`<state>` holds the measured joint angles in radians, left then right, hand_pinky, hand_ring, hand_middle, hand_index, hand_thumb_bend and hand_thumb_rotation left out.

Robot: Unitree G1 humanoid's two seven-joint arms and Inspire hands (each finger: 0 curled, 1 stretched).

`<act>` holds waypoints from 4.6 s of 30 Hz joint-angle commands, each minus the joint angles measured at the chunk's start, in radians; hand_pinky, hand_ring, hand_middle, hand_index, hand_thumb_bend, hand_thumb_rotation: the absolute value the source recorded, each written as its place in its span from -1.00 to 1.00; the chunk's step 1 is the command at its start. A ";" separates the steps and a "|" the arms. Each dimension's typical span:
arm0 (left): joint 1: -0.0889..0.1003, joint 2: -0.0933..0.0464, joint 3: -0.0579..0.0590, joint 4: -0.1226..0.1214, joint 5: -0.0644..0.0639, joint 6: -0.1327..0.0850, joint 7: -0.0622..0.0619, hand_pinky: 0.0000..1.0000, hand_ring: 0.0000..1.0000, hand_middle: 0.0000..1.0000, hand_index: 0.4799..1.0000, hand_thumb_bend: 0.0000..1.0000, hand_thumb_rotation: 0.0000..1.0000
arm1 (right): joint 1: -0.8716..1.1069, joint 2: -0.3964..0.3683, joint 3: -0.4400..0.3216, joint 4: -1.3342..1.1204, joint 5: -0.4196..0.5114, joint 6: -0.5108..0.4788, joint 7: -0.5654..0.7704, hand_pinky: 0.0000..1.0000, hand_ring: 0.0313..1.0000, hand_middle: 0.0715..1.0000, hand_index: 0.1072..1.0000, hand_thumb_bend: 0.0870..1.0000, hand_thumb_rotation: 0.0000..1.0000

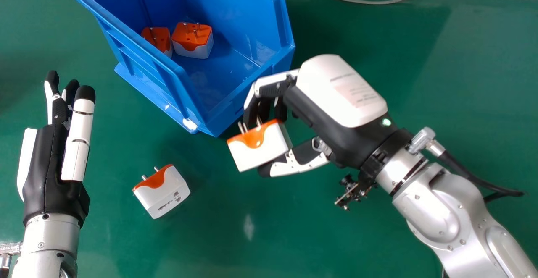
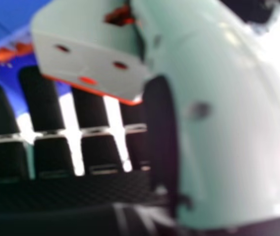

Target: Pick all objects and put in blue box

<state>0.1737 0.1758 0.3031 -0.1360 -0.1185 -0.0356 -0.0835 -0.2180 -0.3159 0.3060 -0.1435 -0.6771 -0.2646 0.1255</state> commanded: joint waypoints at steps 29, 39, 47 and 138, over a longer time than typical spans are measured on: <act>-0.002 0.013 -0.004 -0.003 0.013 -0.026 0.008 1.00 1.00 1.00 1.00 -0.03 0.78 | -0.759 0.210 0.079 0.651 -0.096 0.055 -0.232 -0.36 -0.19 -0.02 -0.04 -0.12 -1.00; 0.009 0.010 -0.003 0.000 0.014 -0.042 0.006 1.00 1.00 1.00 1.00 -0.01 0.77 | -1.057 0.347 0.214 1.116 -0.172 0.118 -0.325 -0.34 -0.17 -0.01 -0.06 -0.11 -1.00; 0.022 0.001 -0.010 -0.016 0.023 -0.052 0.015 1.00 1.00 1.00 1.00 -0.01 0.77 | -1.193 0.421 0.277 1.336 -0.170 0.106 -0.349 -0.32 -0.14 -0.03 -0.14 -0.10 -1.00; 0.095 -0.006 0.001 -0.020 0.008 -0.098 0.008 1.00 1.00 1.00 1.00 0.04 0.83 | 0.498 0.053 -0.022 -0.209 0.778 0.233 0.257 1.00 1.00 1.00 1.00 0.30 1.00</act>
<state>0.2630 0.1658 0.2914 -0.1298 -0.0997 -0.1051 -0.0742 0.2739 -0.2547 0.2799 -0.3080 0.0804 -0.0365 0.3651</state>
